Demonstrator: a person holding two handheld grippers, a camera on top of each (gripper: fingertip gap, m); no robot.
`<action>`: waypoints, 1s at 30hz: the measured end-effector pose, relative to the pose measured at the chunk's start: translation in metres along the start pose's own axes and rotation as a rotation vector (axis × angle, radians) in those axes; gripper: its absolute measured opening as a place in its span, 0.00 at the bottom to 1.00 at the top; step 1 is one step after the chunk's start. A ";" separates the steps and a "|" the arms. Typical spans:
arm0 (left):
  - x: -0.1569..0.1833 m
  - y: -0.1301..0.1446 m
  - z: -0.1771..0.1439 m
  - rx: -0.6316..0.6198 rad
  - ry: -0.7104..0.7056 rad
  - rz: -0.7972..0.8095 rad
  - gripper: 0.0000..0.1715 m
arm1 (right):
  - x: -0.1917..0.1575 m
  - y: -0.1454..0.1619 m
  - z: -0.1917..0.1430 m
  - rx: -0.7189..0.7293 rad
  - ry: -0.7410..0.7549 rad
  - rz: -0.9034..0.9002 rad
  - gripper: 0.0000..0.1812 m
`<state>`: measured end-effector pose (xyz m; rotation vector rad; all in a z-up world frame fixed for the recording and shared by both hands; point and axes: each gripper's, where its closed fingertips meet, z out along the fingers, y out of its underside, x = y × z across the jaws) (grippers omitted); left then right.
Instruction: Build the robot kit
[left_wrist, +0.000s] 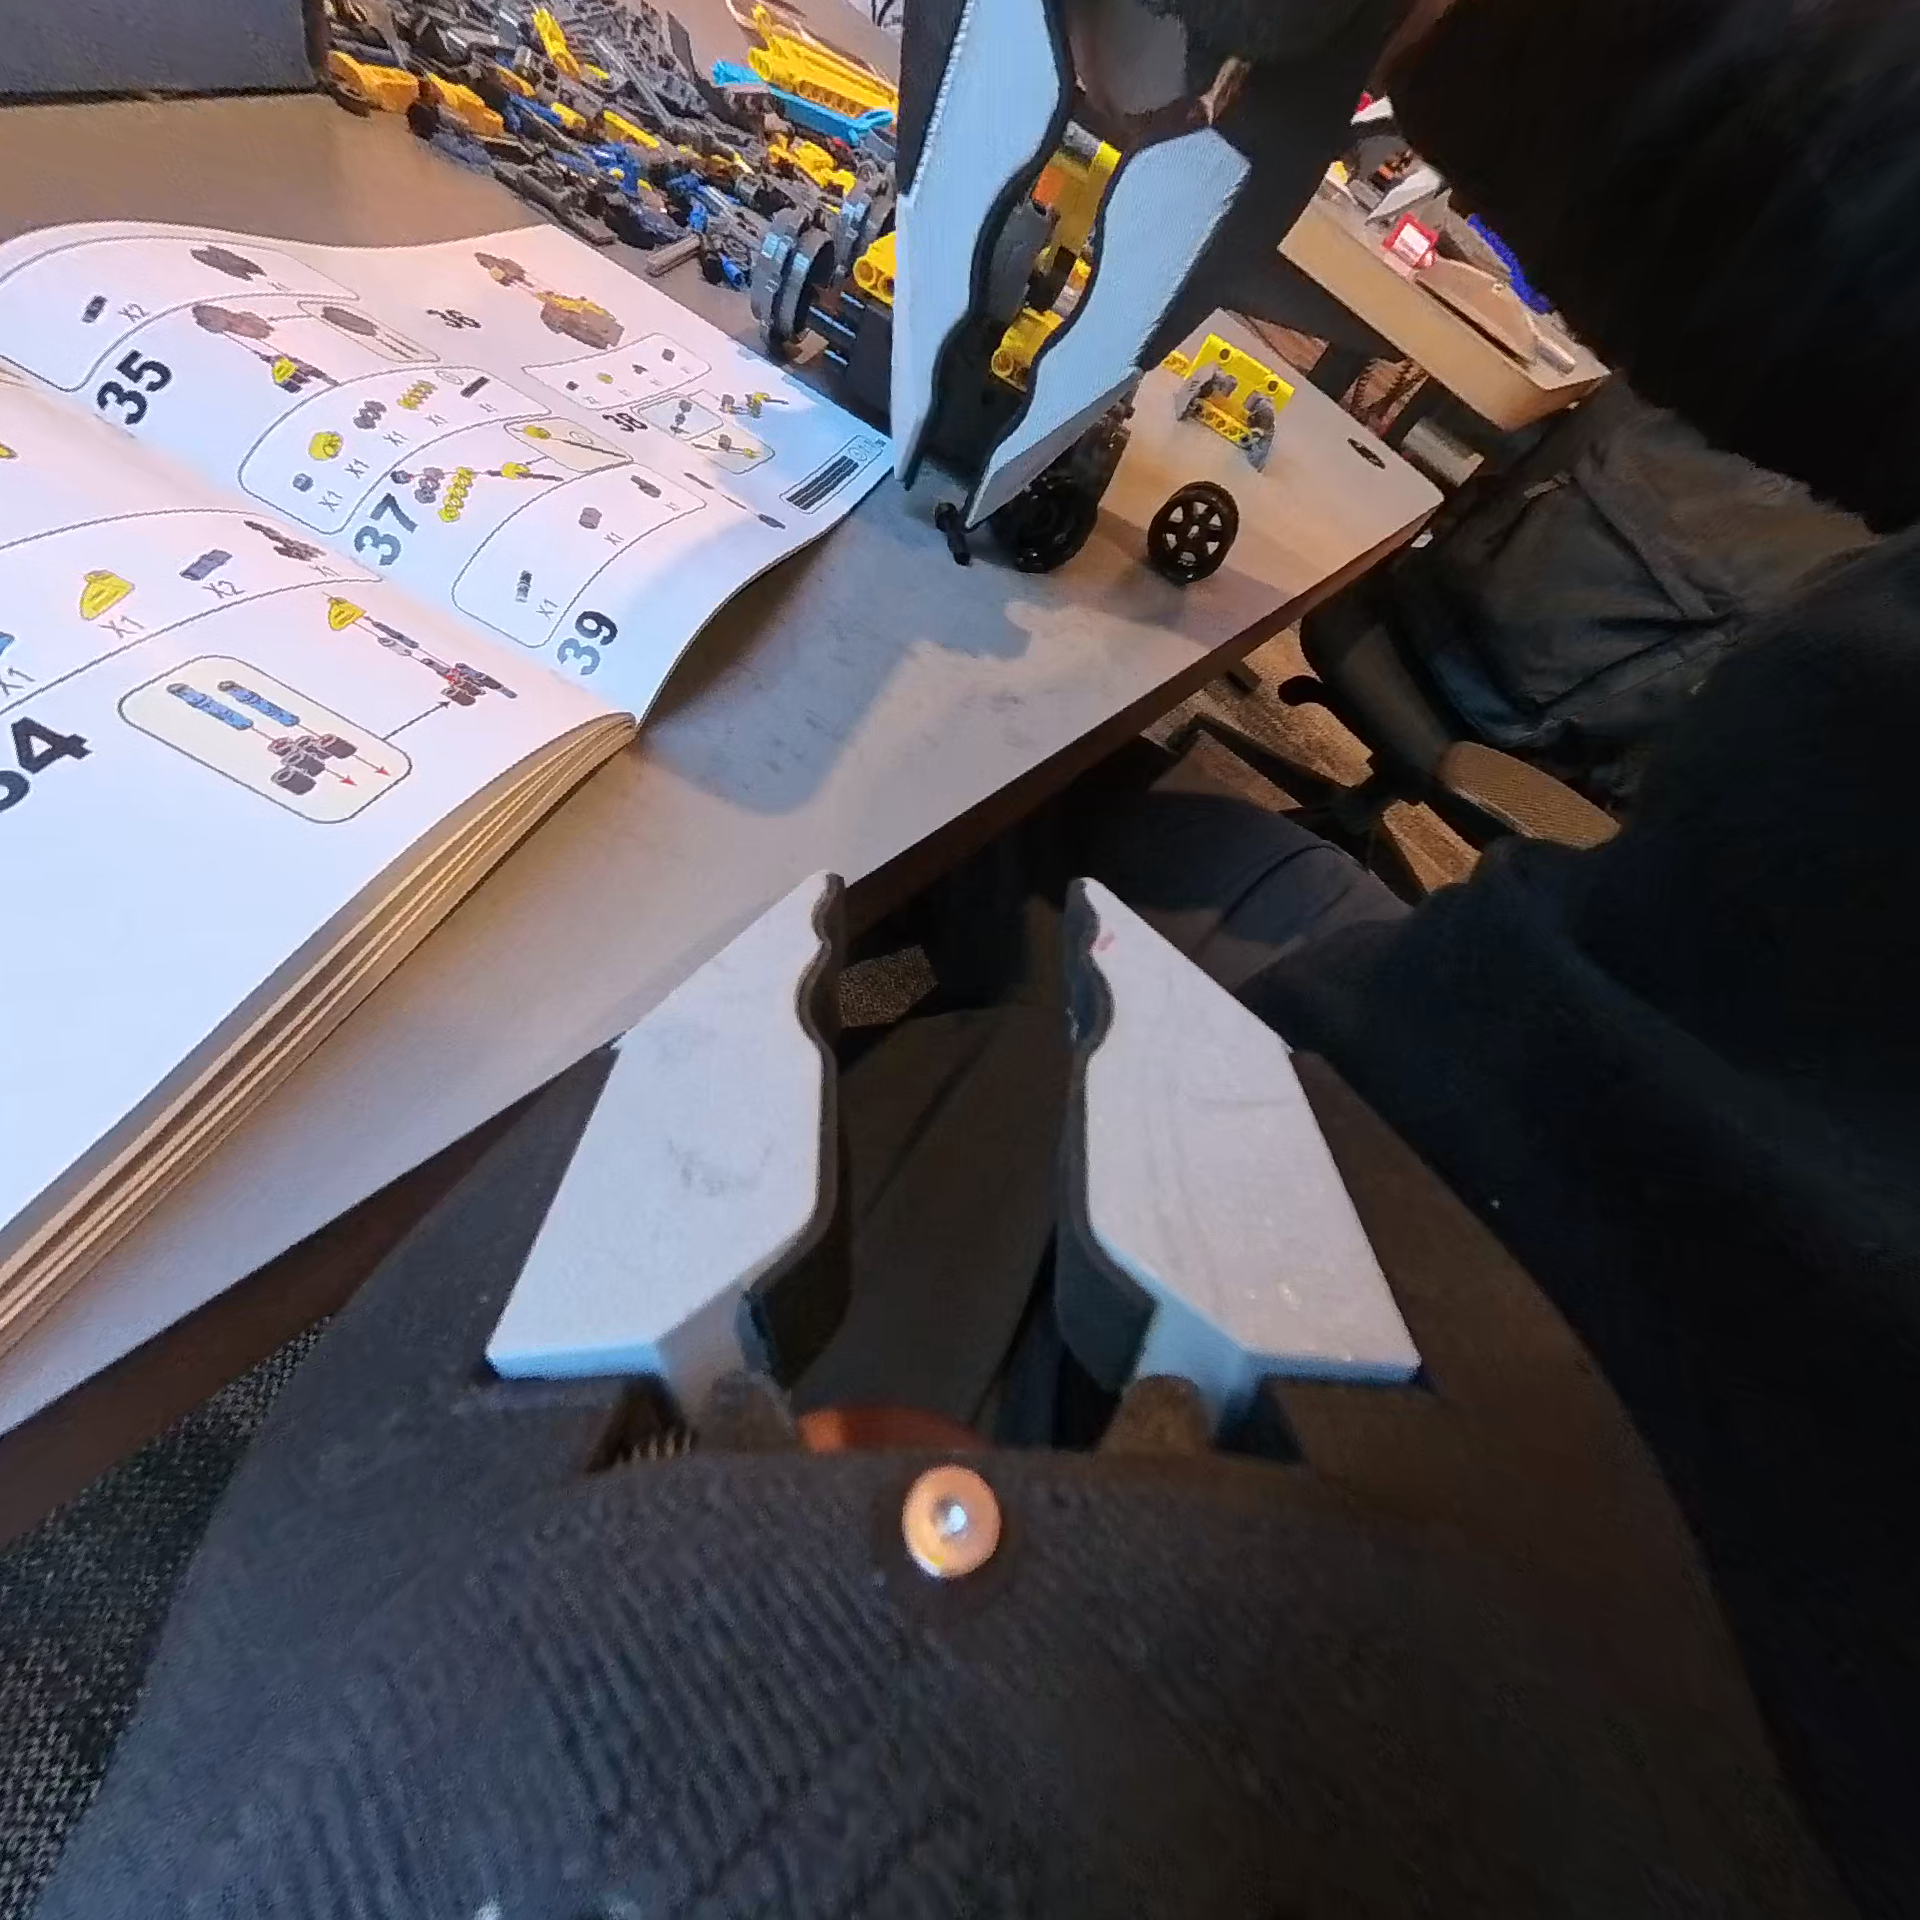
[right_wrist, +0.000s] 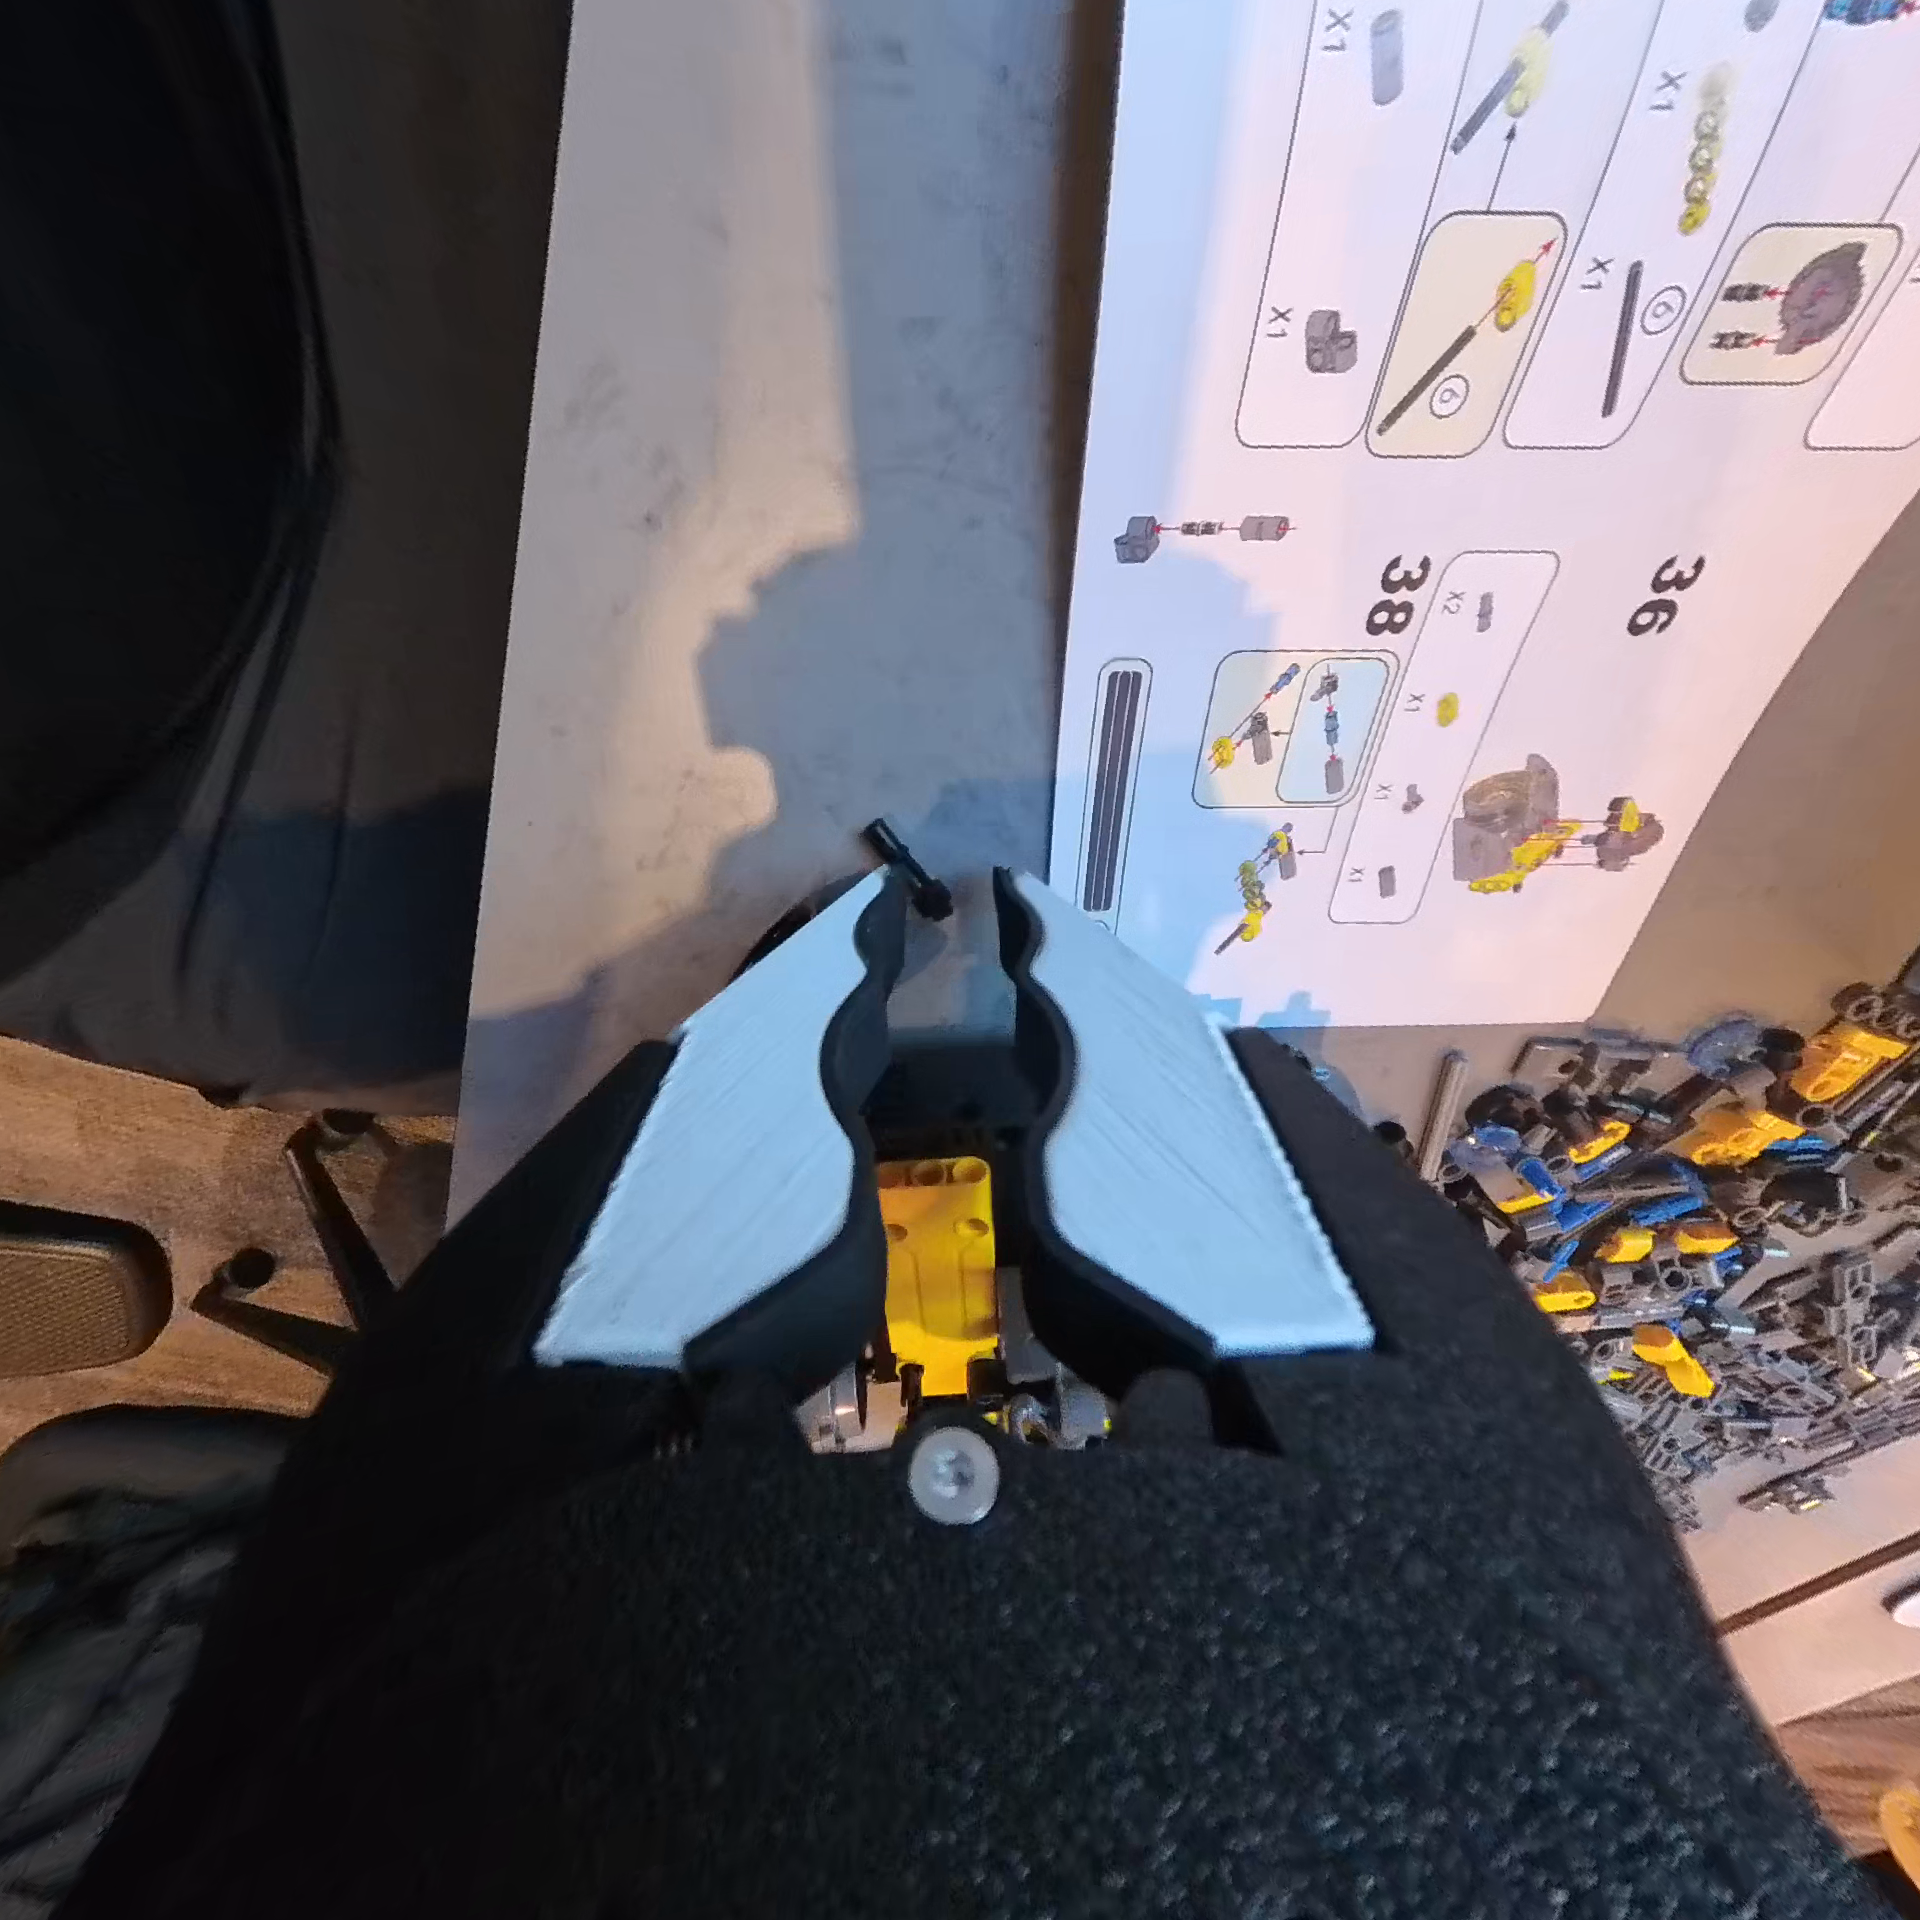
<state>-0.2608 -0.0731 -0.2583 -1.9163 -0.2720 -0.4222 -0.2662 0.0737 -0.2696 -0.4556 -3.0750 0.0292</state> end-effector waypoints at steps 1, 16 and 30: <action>0.000 0.000 0.000 0.000 0.001 0.000 0.24 | 0.000 0.000 0.001 -0.004 -0.003 -0.004 0.09; 0.002 0.002 0.004 -0.013 0.011 0.003 0.22 | -0.001 -0.001 0.006 0.043 -0.021 0.022 0.04; 0.045 -0.027 0.053 -0.045 0.001 0.344 0.14 | -0.052 -0.035 -0.036 0.368 0.179 0.045 0.04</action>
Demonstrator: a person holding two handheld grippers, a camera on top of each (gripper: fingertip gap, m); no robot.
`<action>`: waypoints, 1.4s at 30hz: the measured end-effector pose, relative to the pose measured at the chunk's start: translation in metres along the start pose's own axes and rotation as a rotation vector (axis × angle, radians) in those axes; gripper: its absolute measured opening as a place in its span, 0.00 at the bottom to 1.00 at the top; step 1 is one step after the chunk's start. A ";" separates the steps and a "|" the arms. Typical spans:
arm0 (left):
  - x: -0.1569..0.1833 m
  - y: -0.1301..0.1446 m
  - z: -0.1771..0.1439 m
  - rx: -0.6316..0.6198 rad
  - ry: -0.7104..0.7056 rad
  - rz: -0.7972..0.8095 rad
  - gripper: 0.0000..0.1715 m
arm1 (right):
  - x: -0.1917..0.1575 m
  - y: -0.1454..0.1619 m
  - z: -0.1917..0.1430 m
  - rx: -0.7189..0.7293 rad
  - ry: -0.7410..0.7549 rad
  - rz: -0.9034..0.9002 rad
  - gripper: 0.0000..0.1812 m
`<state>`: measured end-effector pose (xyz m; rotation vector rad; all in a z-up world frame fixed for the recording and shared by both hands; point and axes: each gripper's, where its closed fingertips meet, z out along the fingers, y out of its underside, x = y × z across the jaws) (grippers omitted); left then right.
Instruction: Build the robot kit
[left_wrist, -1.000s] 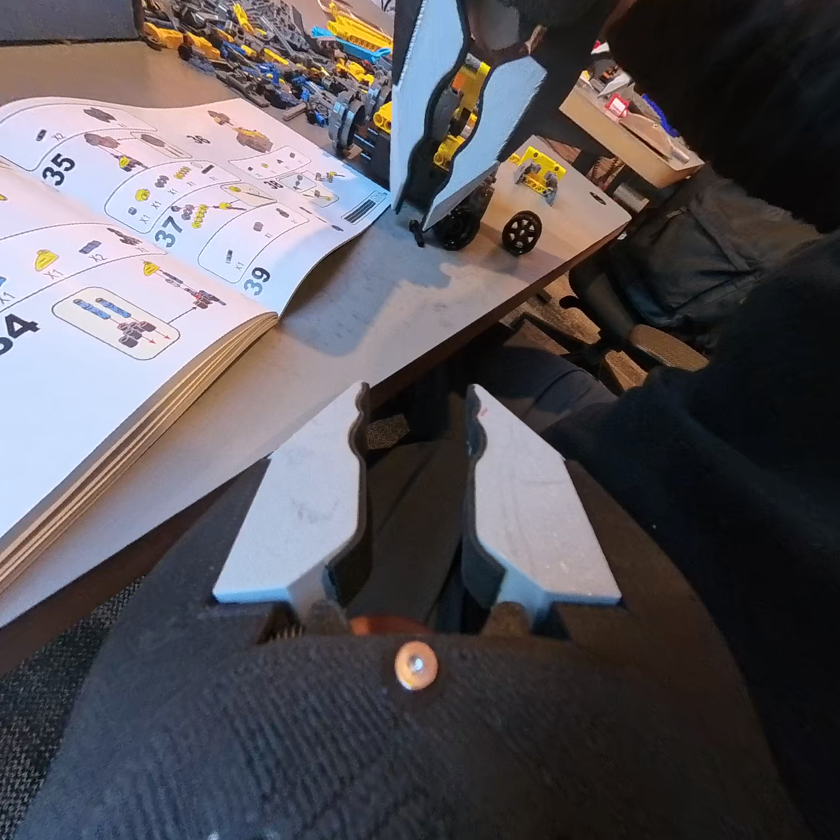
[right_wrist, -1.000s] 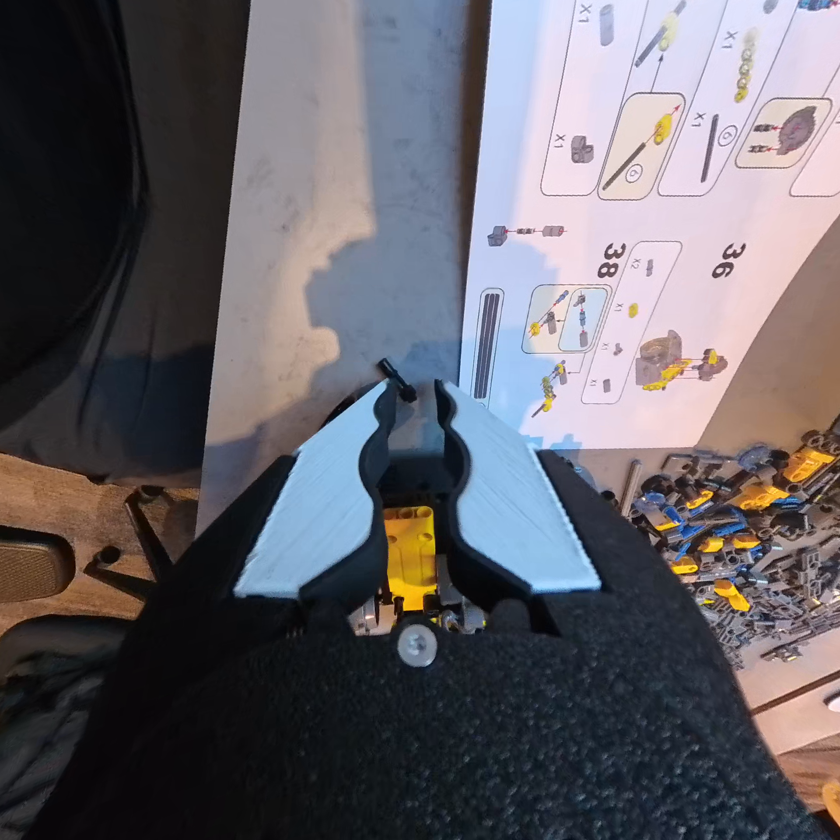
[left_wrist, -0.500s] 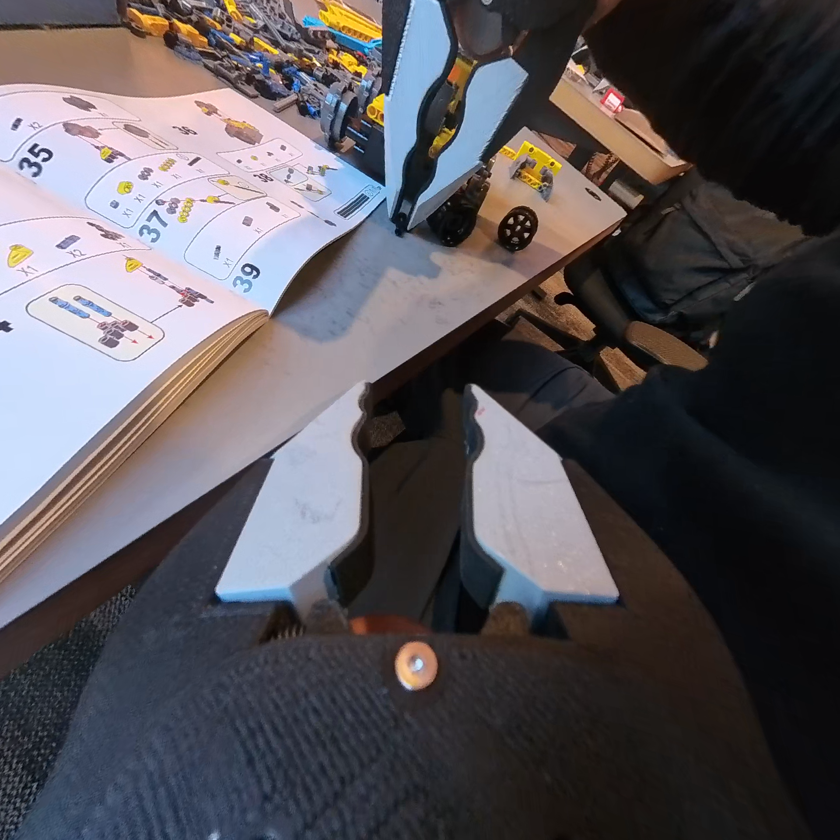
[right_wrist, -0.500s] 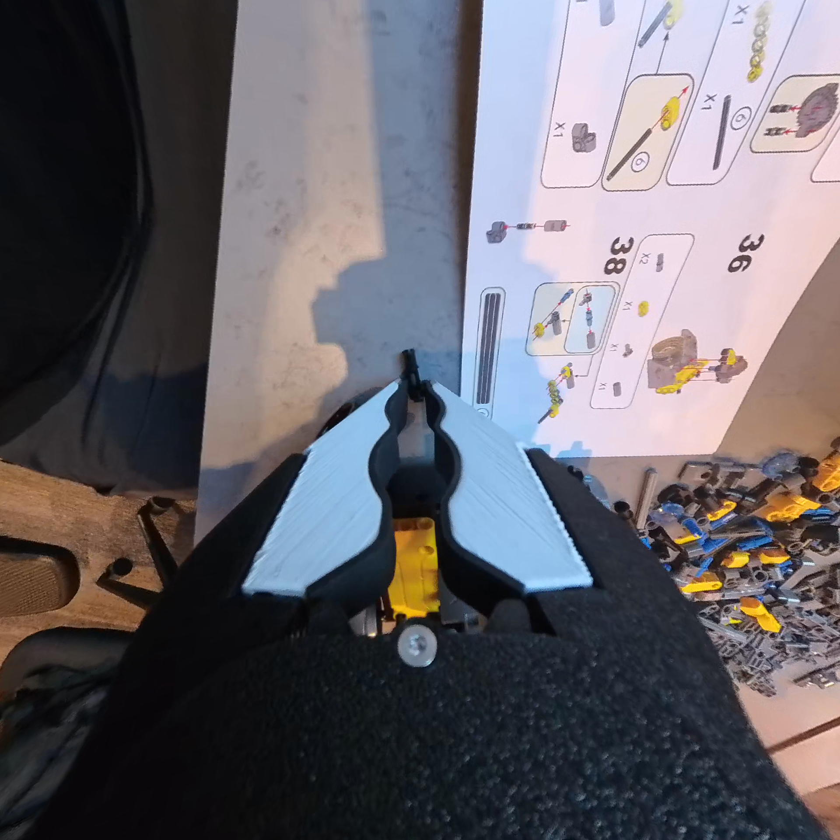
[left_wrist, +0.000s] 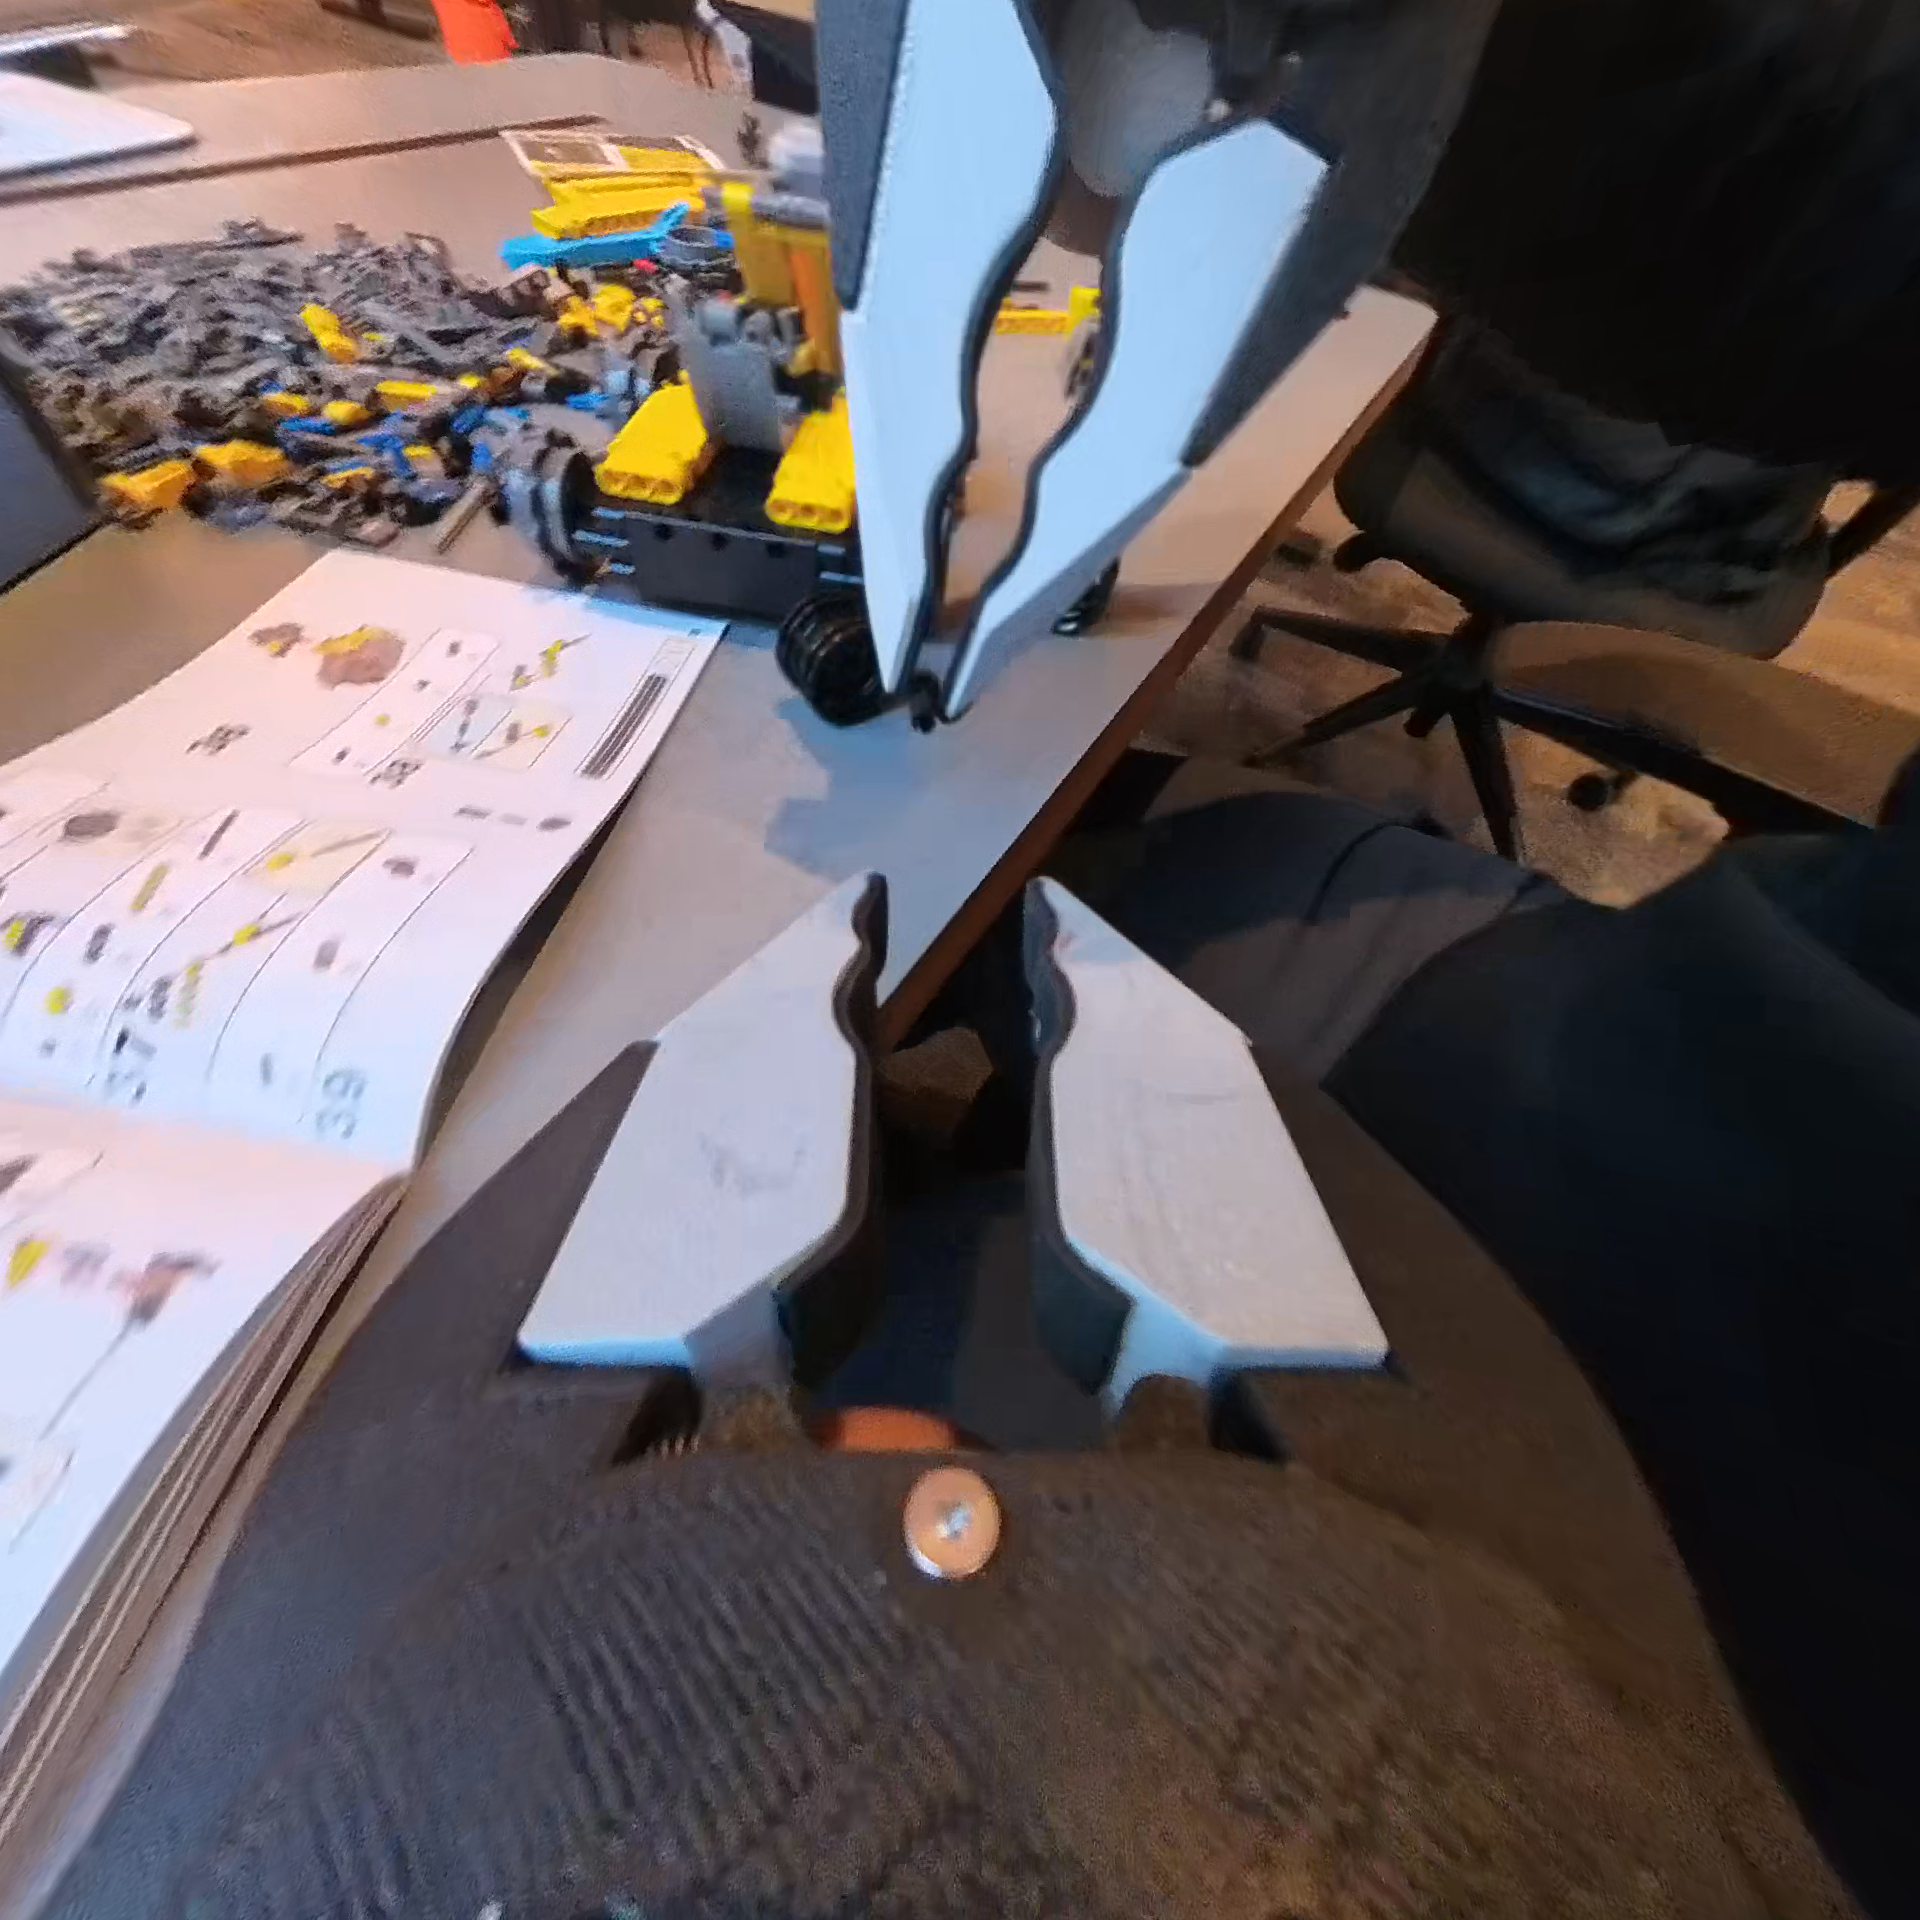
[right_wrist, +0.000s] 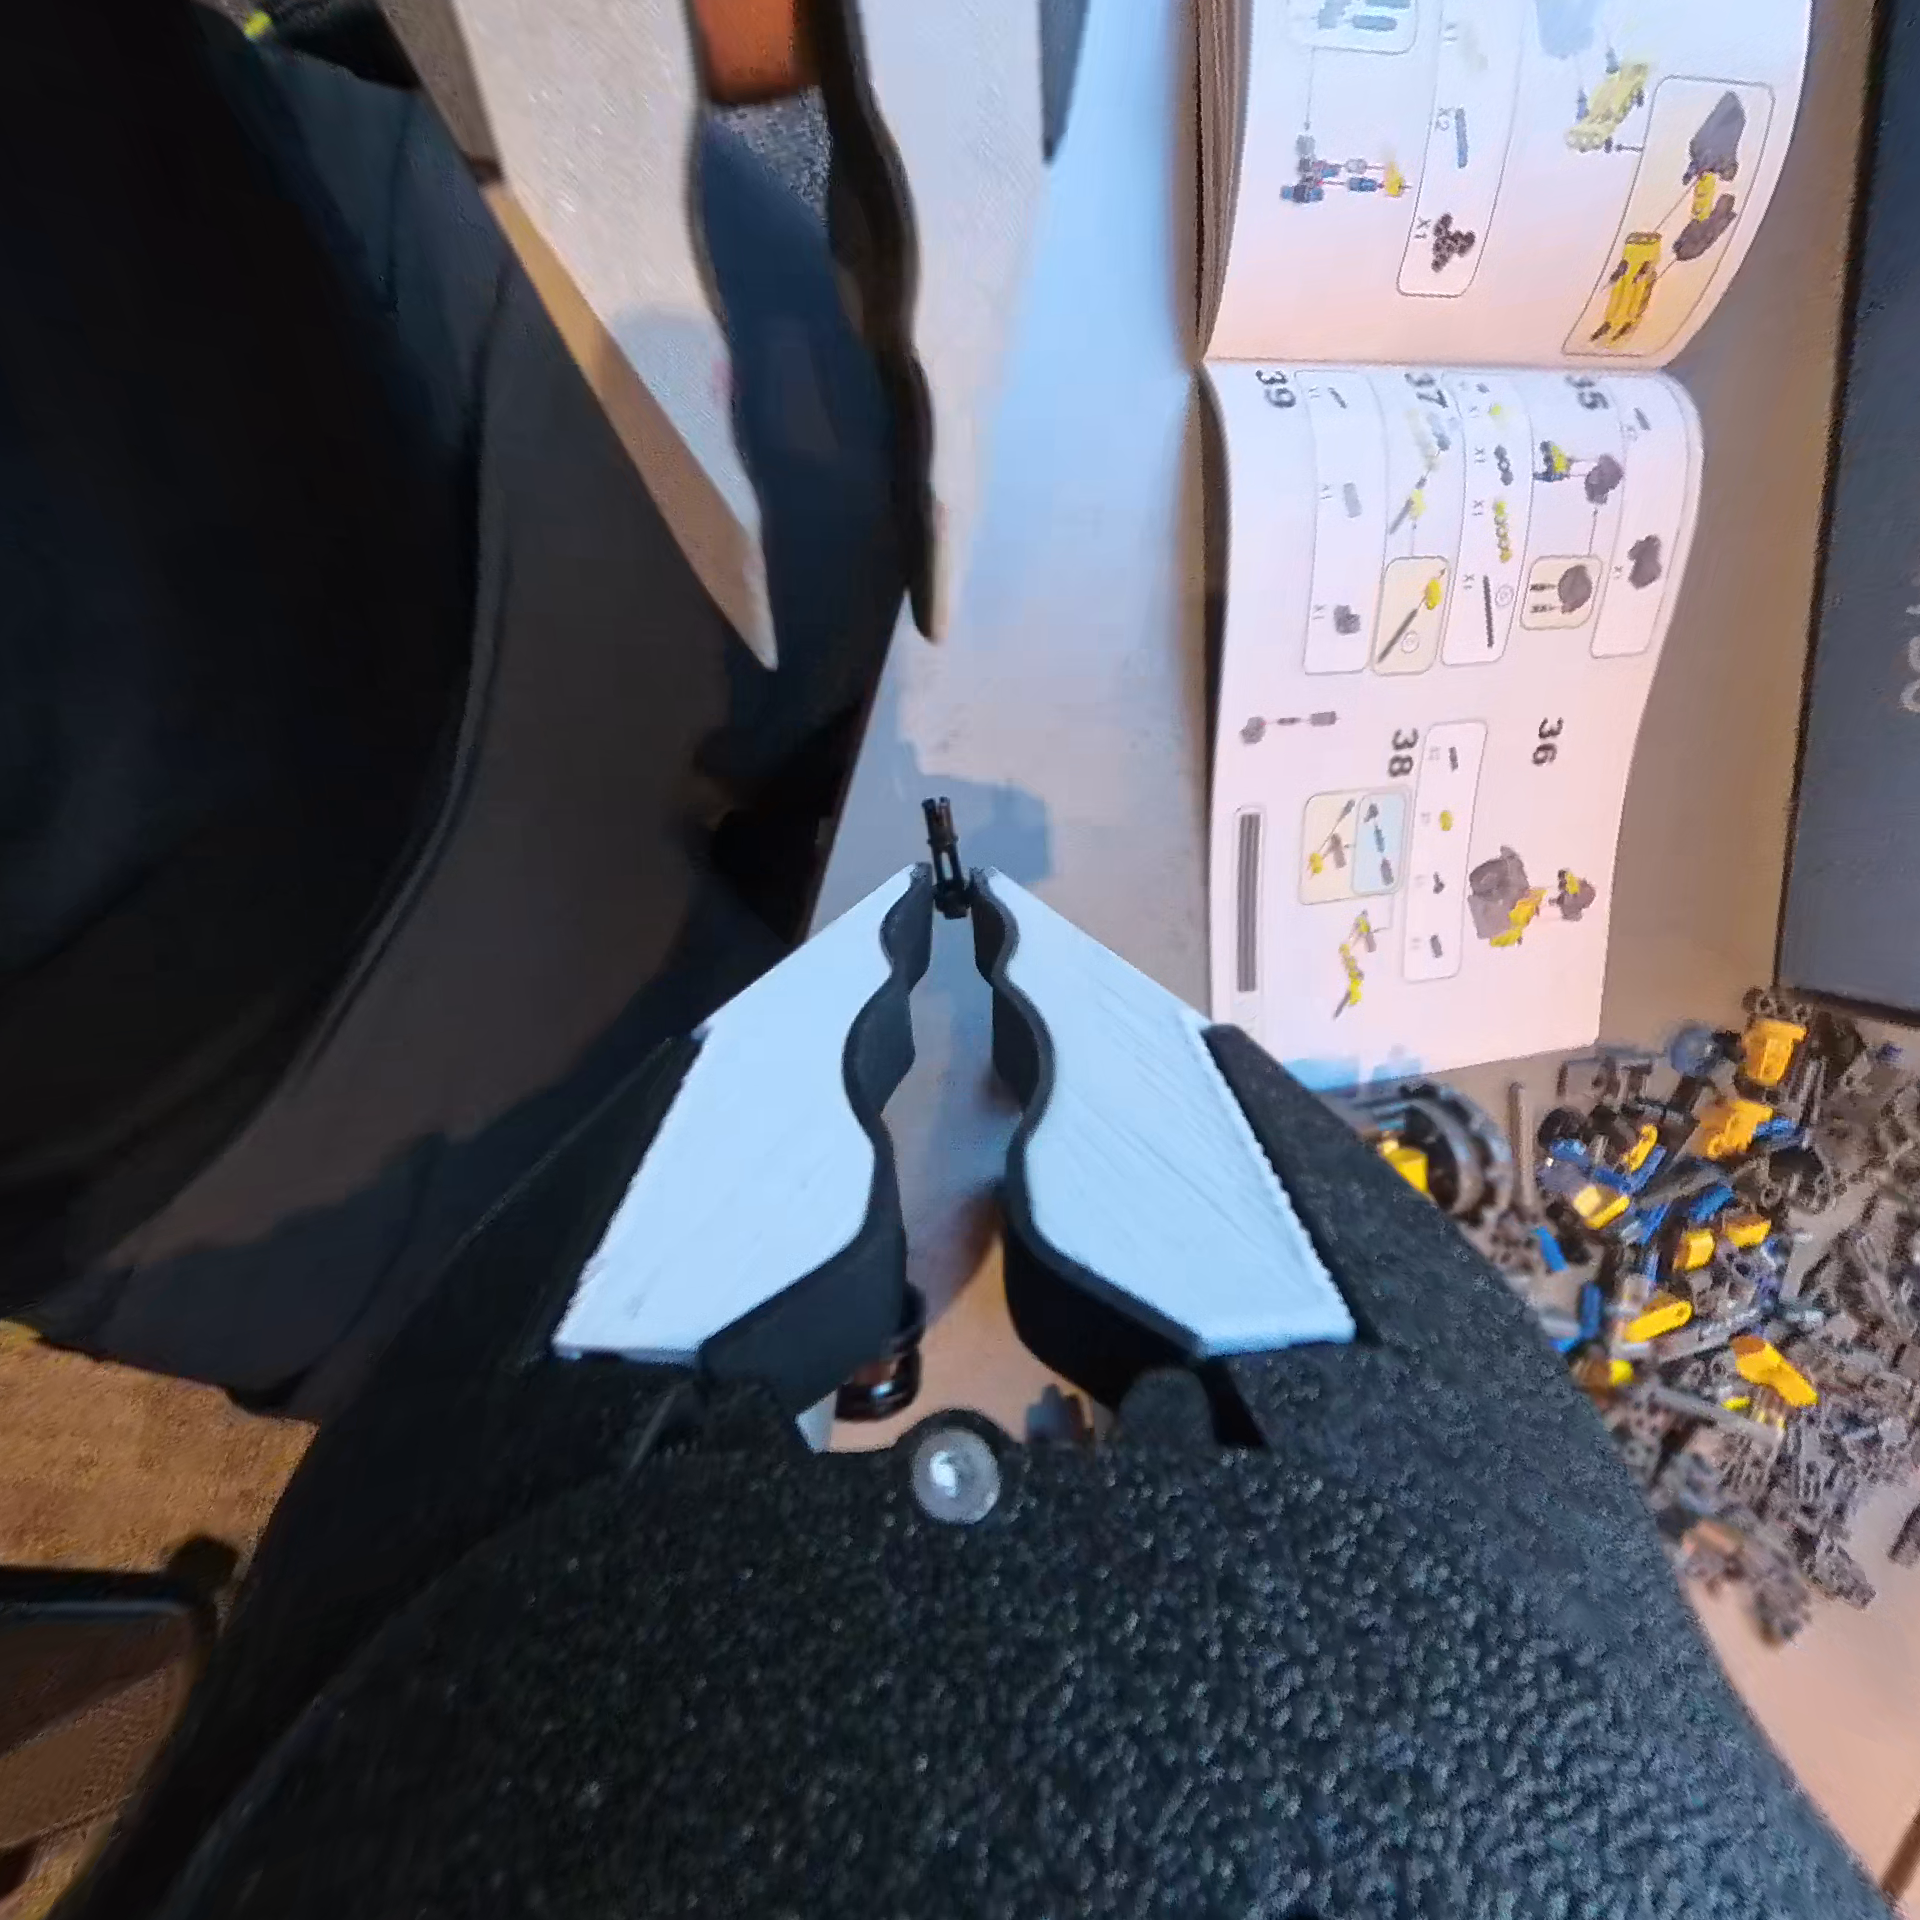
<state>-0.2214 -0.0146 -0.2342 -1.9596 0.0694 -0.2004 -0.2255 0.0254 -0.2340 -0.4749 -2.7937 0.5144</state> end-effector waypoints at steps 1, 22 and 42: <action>0.003 -0.004 0.006 -0.004 0.013 0.010 0.14 | -0.005 0.002 -0.003 0.010 0.017 0.004 0.04; 0.079 -0.050 0.085 -0.029 0.325 -0.228 0.03 | -0.055 0.056 -0.055 0.188 0.355 0.089 0.04; 0.089 -0.079 0.084 0.187 0.649 -0.525 0.02 | -0.061 0.068 -0.087 0.713 0.228 0.452 0.07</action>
